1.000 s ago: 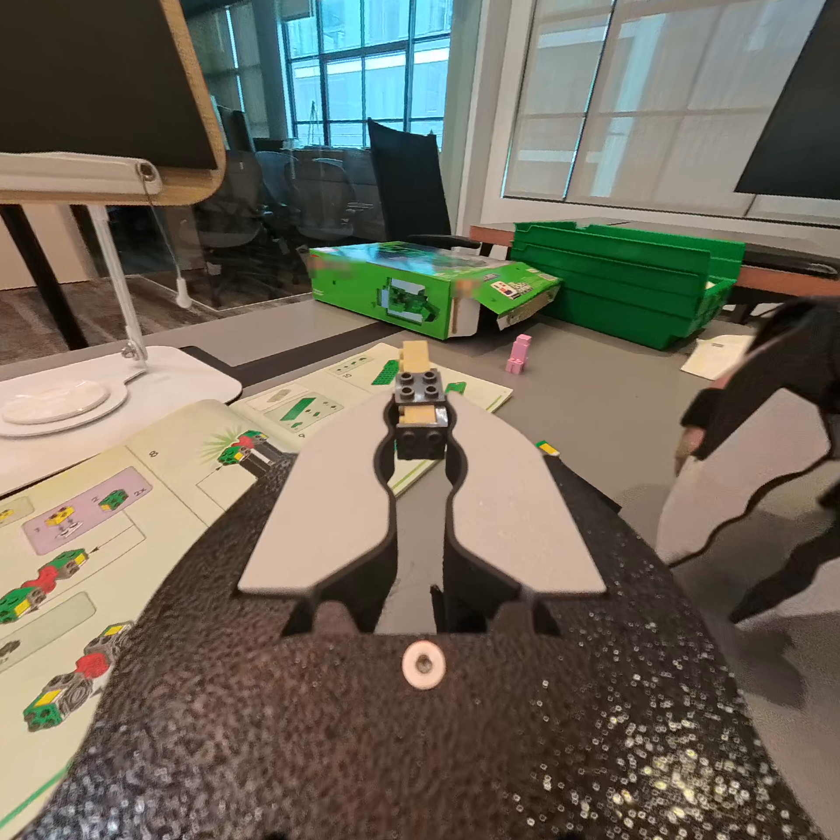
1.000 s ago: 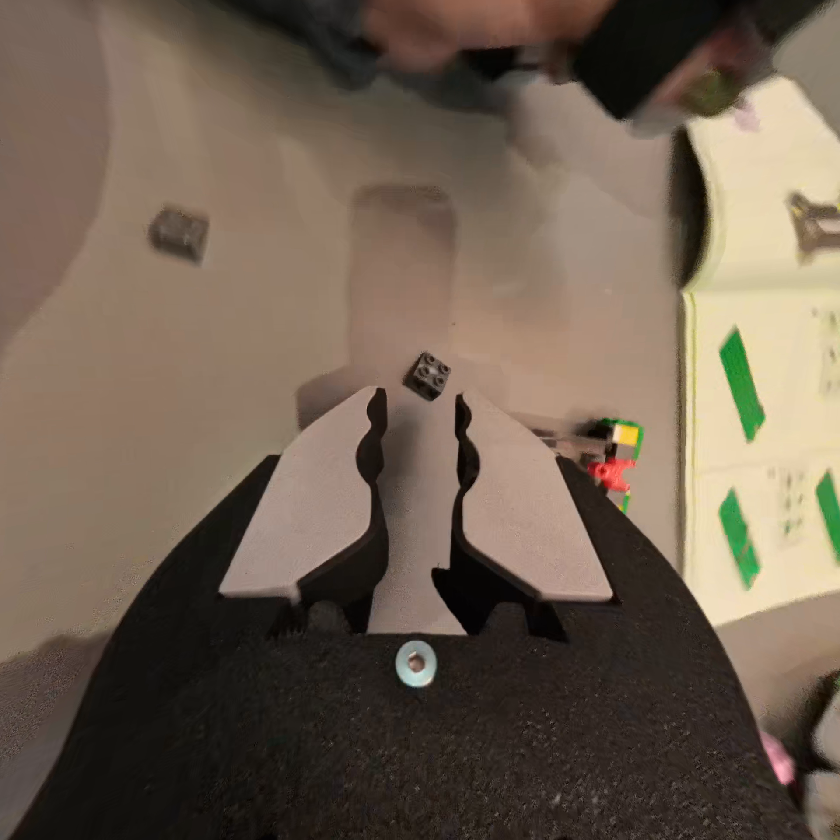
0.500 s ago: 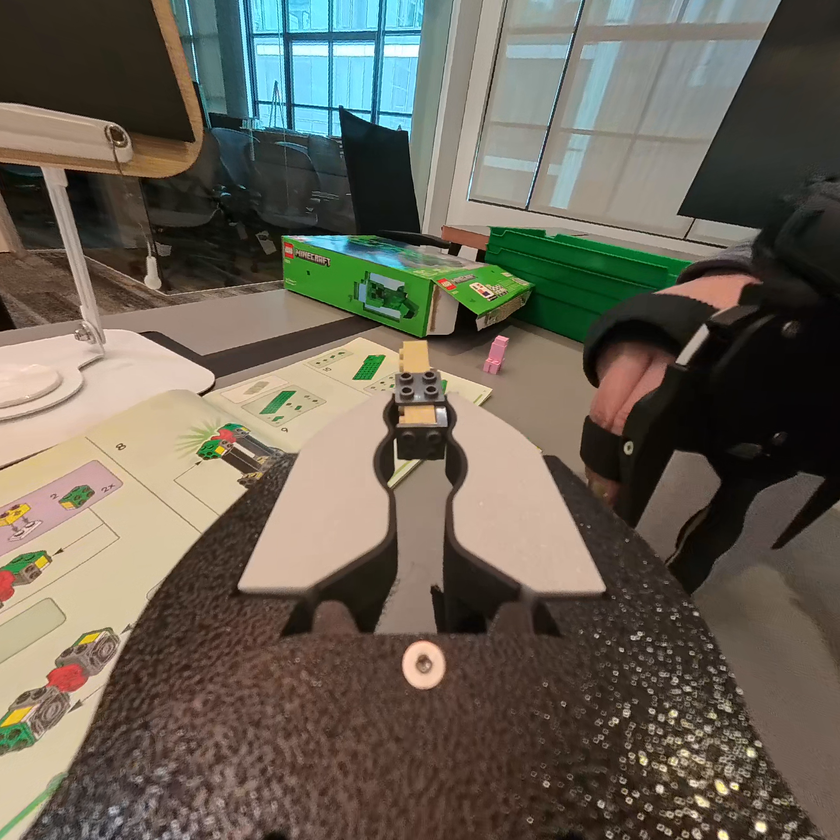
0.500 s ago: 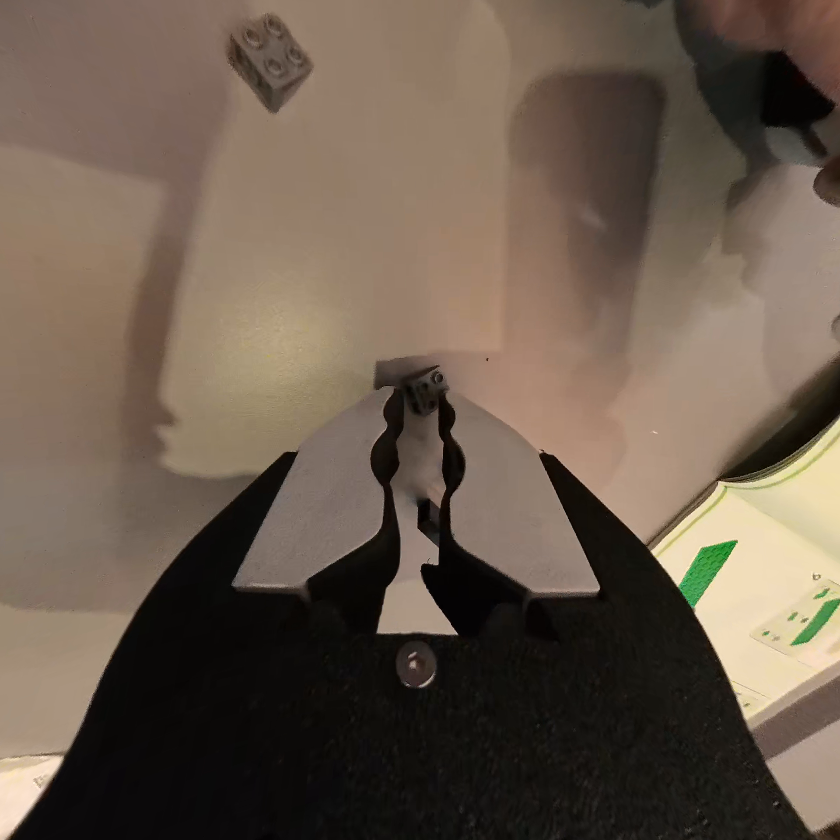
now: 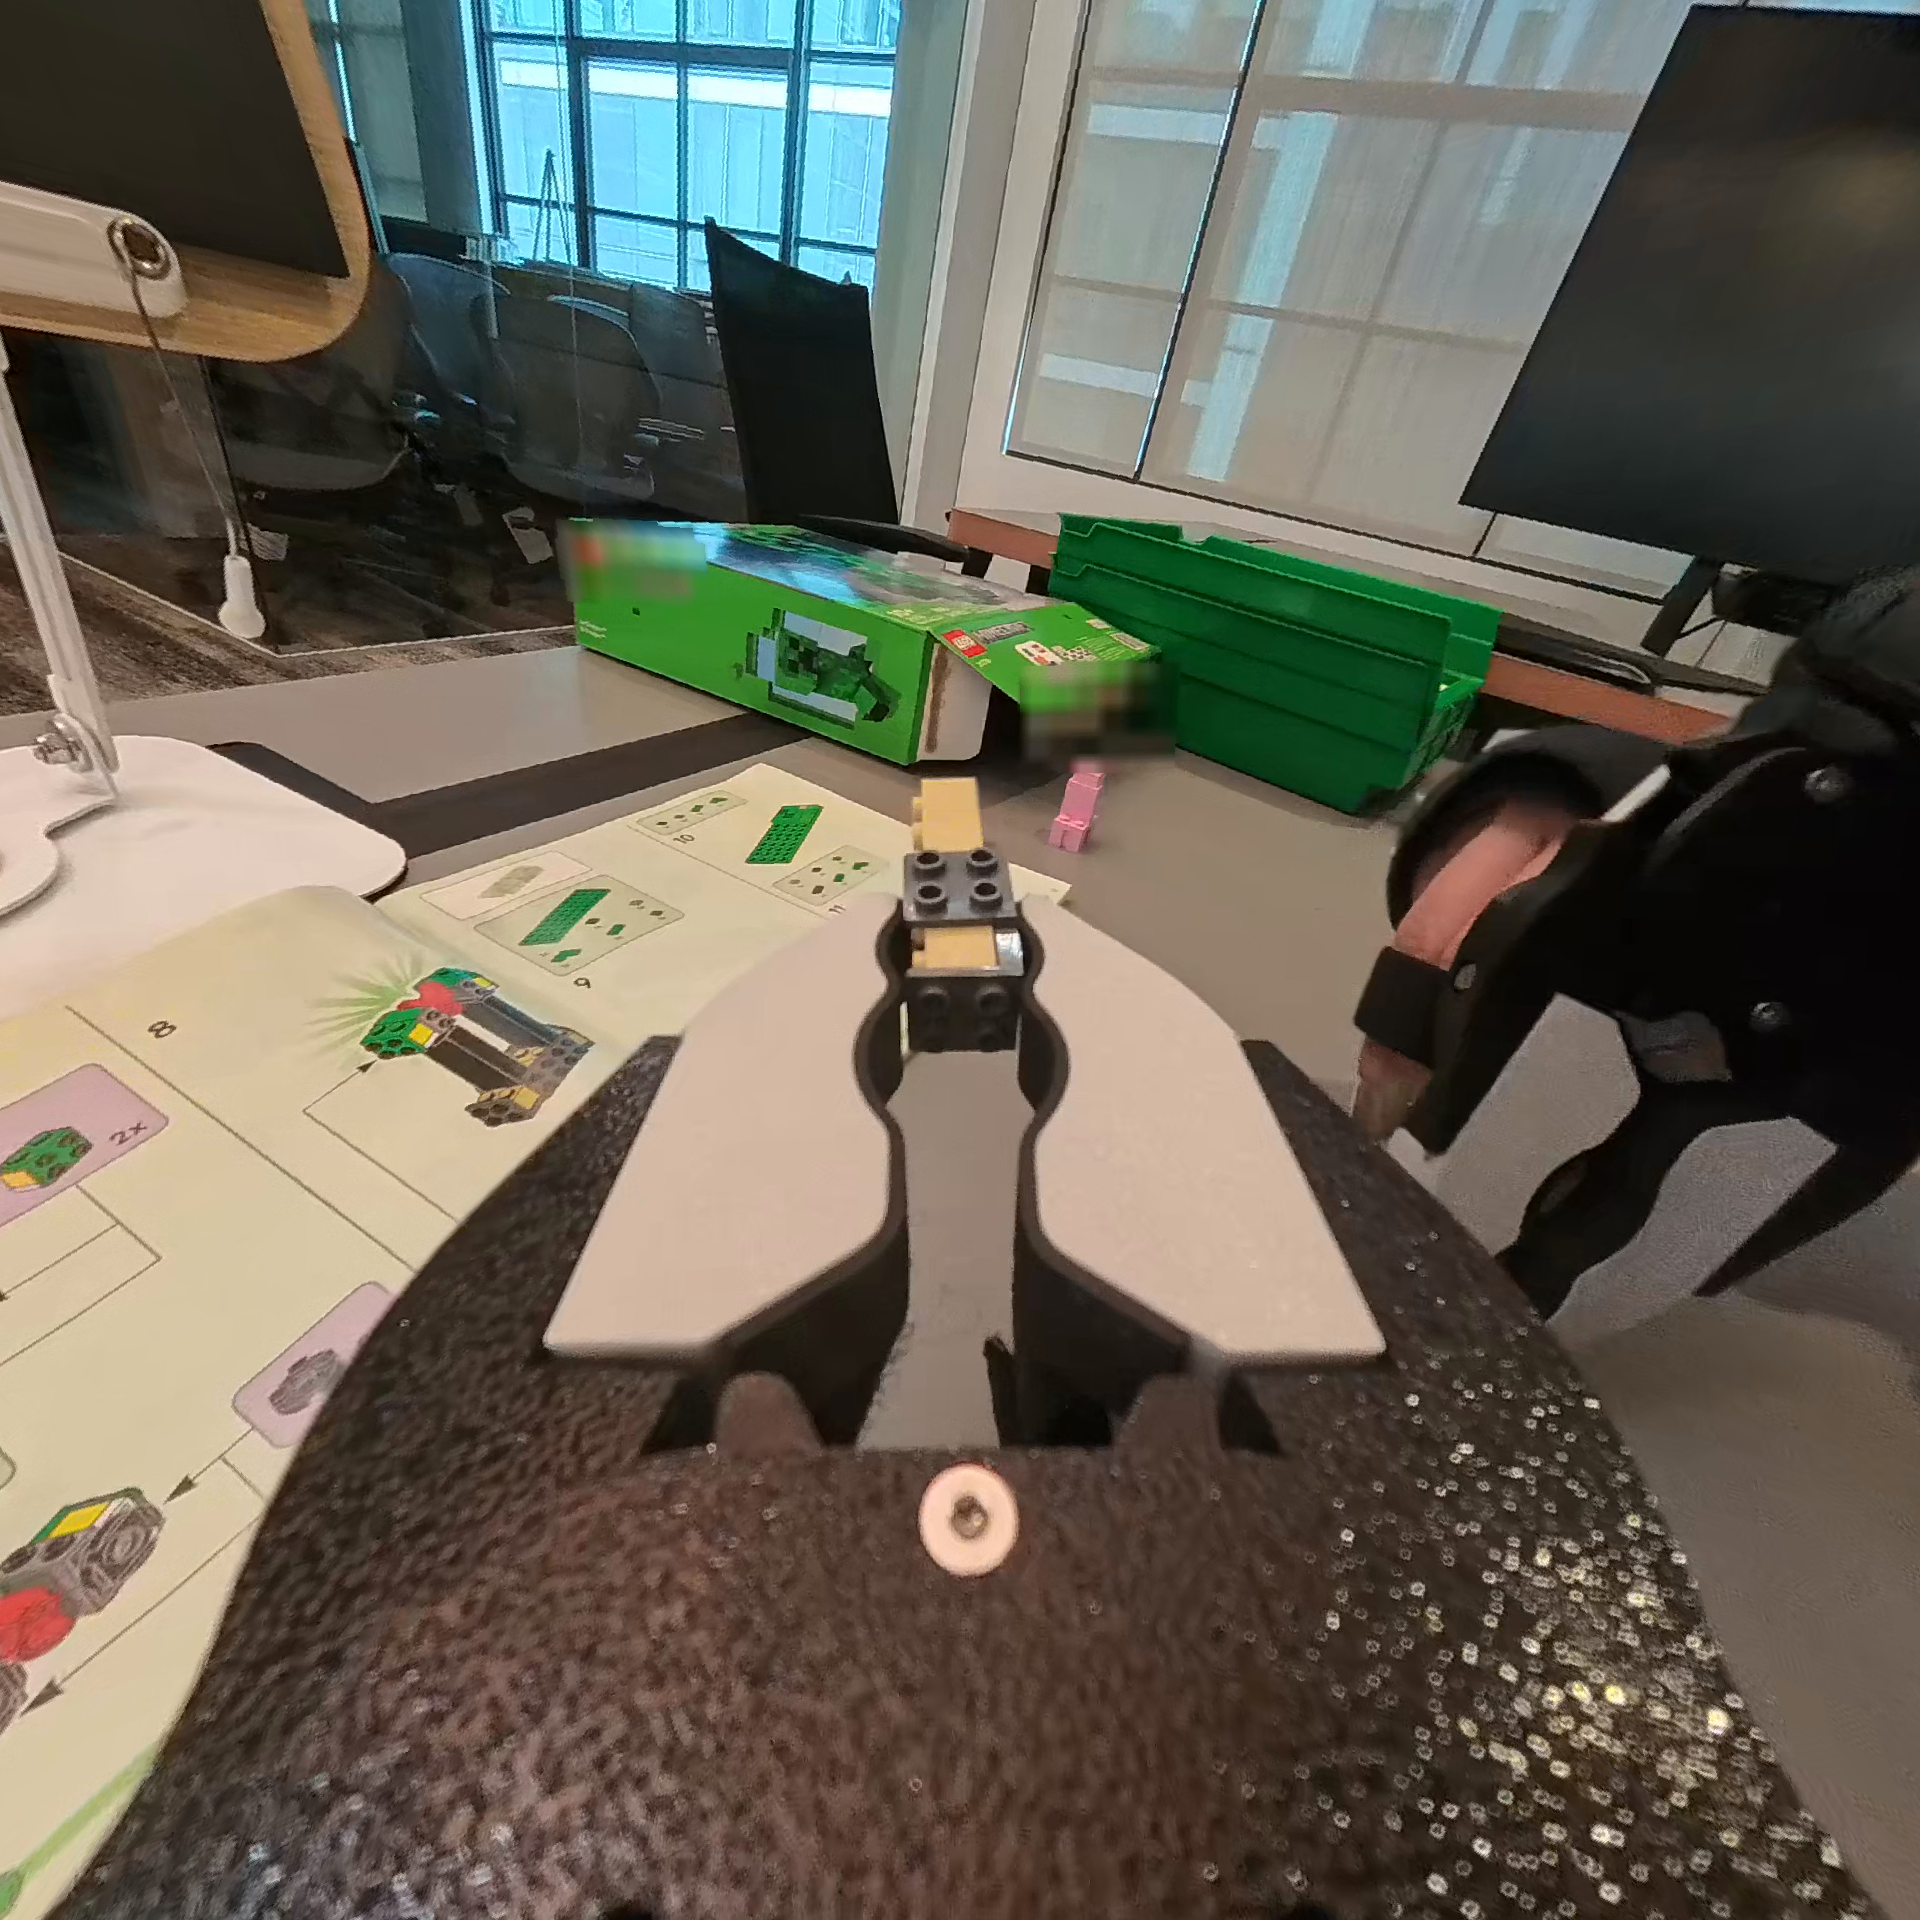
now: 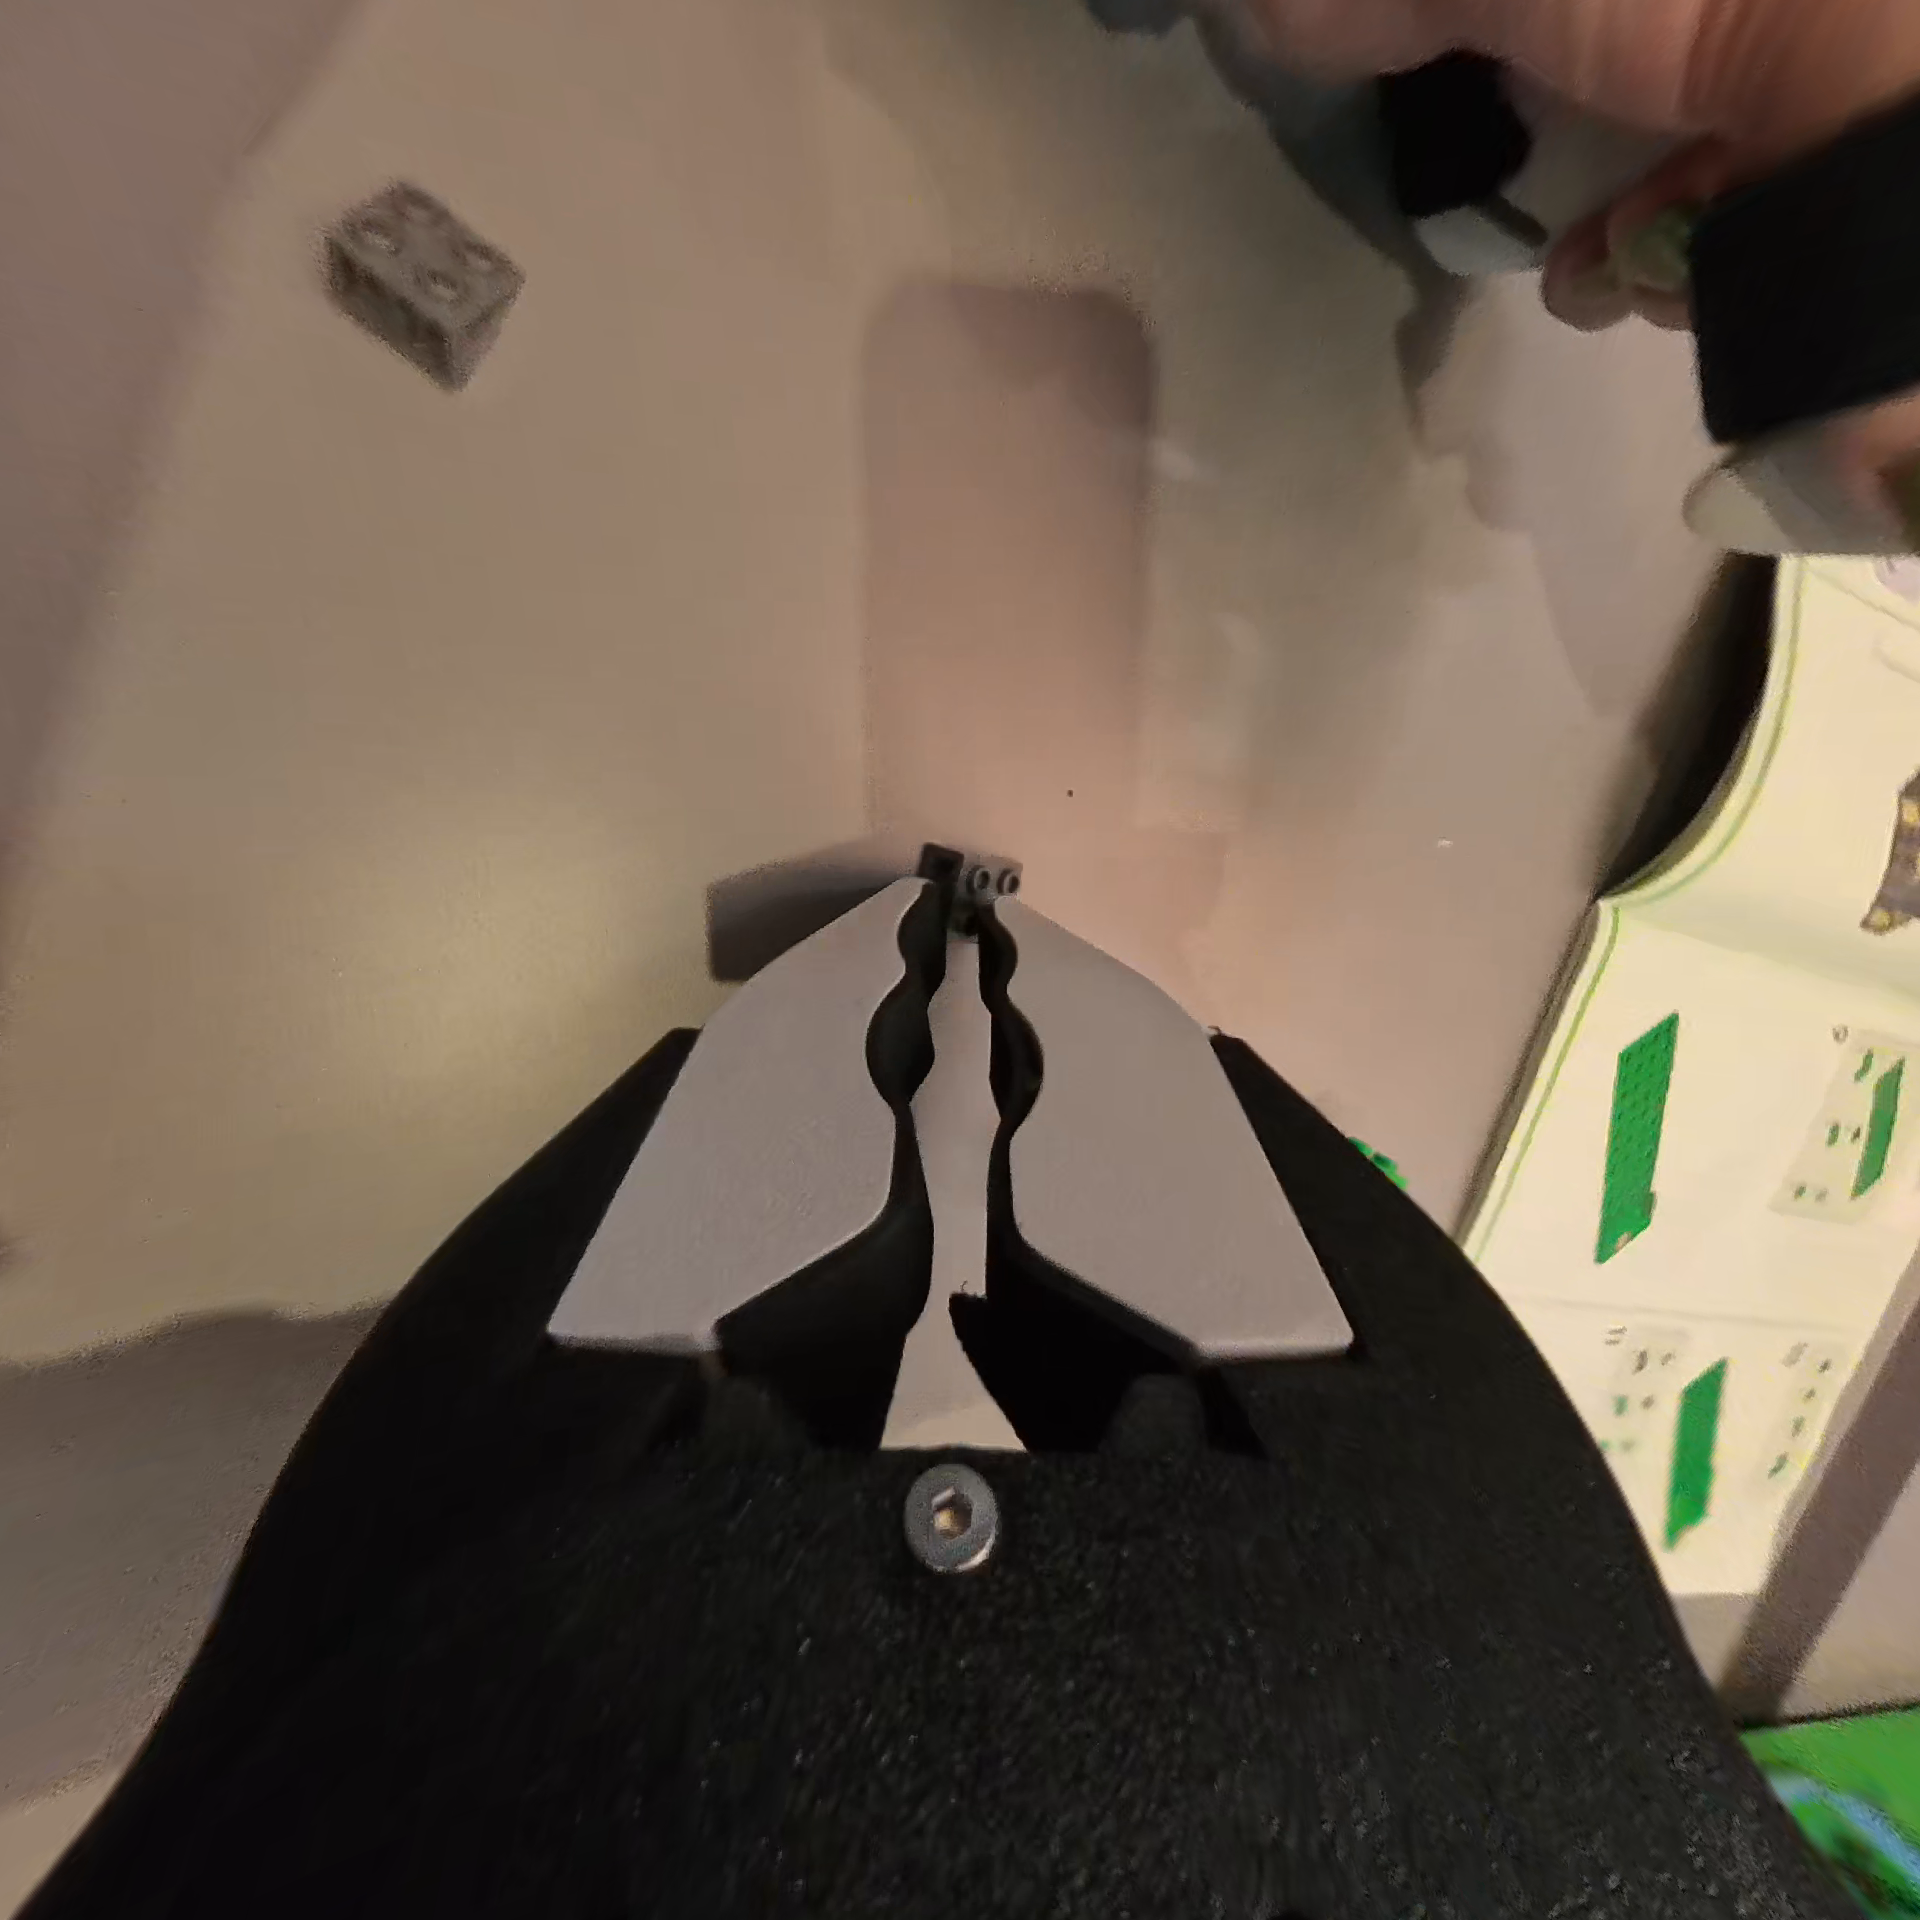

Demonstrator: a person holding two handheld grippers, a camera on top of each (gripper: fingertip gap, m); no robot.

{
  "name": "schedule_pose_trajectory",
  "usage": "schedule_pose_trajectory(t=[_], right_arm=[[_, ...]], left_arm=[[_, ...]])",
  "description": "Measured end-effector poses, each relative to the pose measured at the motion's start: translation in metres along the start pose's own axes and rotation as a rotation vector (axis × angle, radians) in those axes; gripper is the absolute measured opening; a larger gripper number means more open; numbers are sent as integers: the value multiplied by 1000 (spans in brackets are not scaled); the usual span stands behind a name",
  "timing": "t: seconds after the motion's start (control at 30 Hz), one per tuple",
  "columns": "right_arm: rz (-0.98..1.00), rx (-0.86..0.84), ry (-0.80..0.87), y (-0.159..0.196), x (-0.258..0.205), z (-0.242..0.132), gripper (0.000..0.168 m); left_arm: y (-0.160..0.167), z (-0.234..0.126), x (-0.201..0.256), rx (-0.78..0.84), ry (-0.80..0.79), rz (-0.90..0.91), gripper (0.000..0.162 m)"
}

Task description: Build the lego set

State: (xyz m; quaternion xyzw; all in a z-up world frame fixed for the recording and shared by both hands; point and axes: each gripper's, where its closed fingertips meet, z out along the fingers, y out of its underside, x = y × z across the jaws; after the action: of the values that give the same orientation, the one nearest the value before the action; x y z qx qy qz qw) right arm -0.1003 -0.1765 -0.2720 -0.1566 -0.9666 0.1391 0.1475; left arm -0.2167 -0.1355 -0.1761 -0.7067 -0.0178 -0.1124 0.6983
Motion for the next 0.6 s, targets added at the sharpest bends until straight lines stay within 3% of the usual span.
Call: schedule_pose_trajectory(t=[0.23,0.43,0.6], right_arm=[[105,78,174,0,3,-4,6],[105,130,362,-9,39,-57,6],[72,152,435,-22,69,-90,6]], left_arm=[[3,2,5,-13,39,-24,17],[13,1,46,-107,387,-94,16],[21,-4,70,-162,539,-36,16]])
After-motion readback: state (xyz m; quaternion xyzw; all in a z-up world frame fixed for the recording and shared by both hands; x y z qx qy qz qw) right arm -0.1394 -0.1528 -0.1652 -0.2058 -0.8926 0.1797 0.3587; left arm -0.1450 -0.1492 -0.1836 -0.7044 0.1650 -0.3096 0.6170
